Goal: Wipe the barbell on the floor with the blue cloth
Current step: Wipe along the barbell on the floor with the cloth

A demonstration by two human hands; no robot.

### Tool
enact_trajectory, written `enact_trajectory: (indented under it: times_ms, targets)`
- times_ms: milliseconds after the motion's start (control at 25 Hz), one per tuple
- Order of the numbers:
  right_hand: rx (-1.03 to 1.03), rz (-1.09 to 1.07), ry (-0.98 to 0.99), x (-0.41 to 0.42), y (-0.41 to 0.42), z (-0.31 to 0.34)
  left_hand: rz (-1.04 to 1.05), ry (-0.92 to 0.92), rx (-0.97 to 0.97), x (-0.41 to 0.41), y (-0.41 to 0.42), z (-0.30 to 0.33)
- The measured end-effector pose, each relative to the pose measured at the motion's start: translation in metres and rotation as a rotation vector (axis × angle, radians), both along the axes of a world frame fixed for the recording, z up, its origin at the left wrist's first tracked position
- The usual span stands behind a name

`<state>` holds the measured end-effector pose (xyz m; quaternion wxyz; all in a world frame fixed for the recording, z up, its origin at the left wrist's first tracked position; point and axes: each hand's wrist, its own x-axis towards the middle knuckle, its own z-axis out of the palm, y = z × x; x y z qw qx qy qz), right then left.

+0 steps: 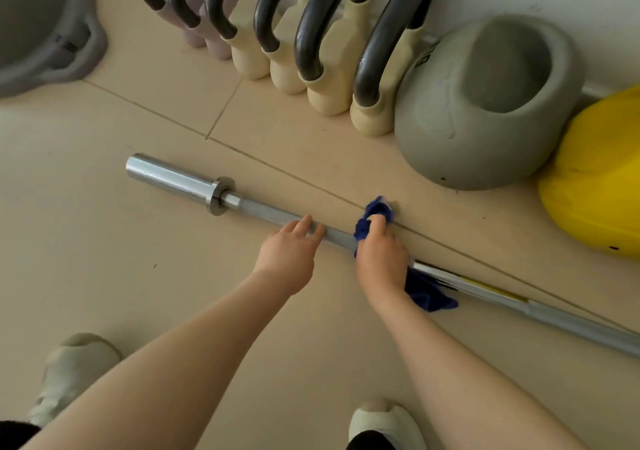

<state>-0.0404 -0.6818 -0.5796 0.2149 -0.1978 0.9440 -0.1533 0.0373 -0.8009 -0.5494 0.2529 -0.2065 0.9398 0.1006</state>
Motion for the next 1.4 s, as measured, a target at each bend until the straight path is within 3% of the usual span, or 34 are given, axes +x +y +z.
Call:
enact_trajectory:
  times_ms: [120, 240, 400, 600, 840, 1080, 1400]
  targets:
    - [-0.12, 0.154, -0.036, 0.007, -0.021, 0.001, -0.15, 0.083, -0.039, 0.005, -0.017, -0.004]
    - [0.038, 0.274, 0.038, -0.004, 0.02, 0.003, -0.26, 0.128, -0.006, 0.005, -0.032, -0.006]
    - [0.077, -0.128, -0.065, -0.004, 0.01, 0.014, -0.343, 0.157, 0.094, -0.001, -0.05, -0.006]
    - [0.006, 0.175, -0.15, 0.014, -0.062, 0.015, -0.406, 0.183, 0.181, -0.01, -0.077, -0.005]
    - [0.323, -0.169, -0.106, -0.006, -0.041, 0.023, -0.388, 0.112, 0.106, -0.006, -0.146, -0.005]
    - [-0.025, -0.005, -0.313, 0.034, -0.144, 0.025, -0.59, -0.036, -0.003, 0.0, -0.198, -0.007]
    - [0.01, 0.039, -0.051, 0.08, -0.225, 0.011, -0.417, -0.018, 0.251, 0.022, -0.233, -0.019]
